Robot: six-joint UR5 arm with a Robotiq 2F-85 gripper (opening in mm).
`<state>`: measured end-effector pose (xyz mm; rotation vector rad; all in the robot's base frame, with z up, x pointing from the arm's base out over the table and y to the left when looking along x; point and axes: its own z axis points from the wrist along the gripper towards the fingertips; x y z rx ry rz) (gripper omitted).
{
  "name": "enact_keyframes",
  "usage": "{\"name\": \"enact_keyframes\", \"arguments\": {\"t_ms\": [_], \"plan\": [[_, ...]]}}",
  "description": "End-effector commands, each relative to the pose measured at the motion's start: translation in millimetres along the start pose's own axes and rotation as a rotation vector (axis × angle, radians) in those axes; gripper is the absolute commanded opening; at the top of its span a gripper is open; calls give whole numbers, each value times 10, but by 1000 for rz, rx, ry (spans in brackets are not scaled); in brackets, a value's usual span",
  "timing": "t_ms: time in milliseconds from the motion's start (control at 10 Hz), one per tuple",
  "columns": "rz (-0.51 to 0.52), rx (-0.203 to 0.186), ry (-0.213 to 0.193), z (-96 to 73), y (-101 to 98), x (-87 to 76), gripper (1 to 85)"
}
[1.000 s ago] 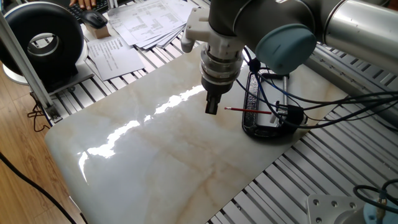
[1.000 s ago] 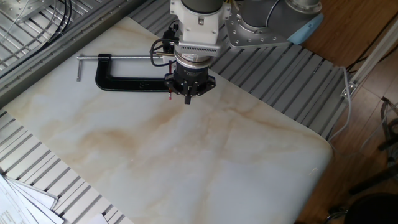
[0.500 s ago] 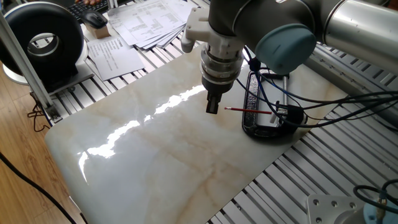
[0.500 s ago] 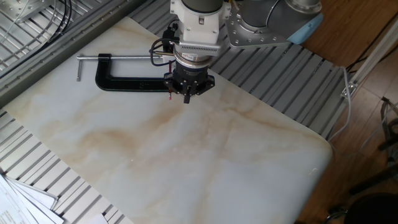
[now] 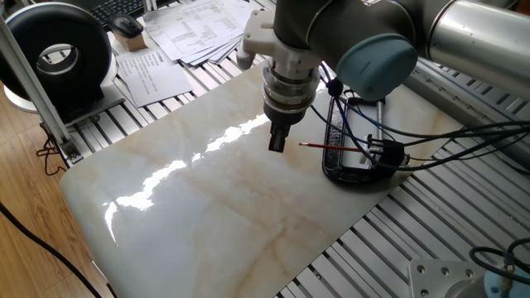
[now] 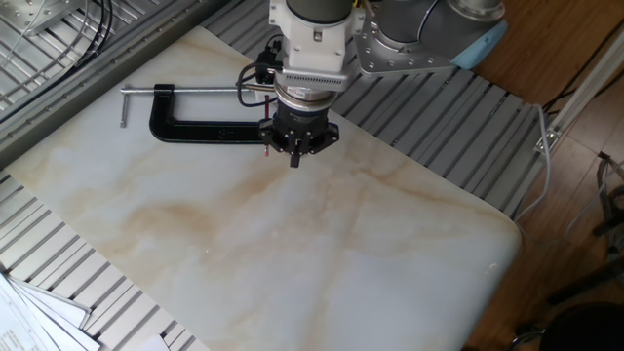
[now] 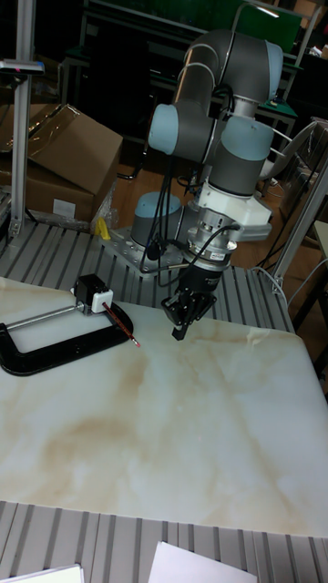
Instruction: Insert the pencil into the pencil sharpener
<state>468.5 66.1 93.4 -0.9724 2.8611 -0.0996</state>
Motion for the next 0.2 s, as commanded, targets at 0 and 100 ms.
{"name": "enact_keyframes", "arguments": {"t_ms": [0, 100], "plan": [[25, -16, -25, -16, 33, -69, 17], [26, -21, -29, -15, 45, -80, 17]]}}
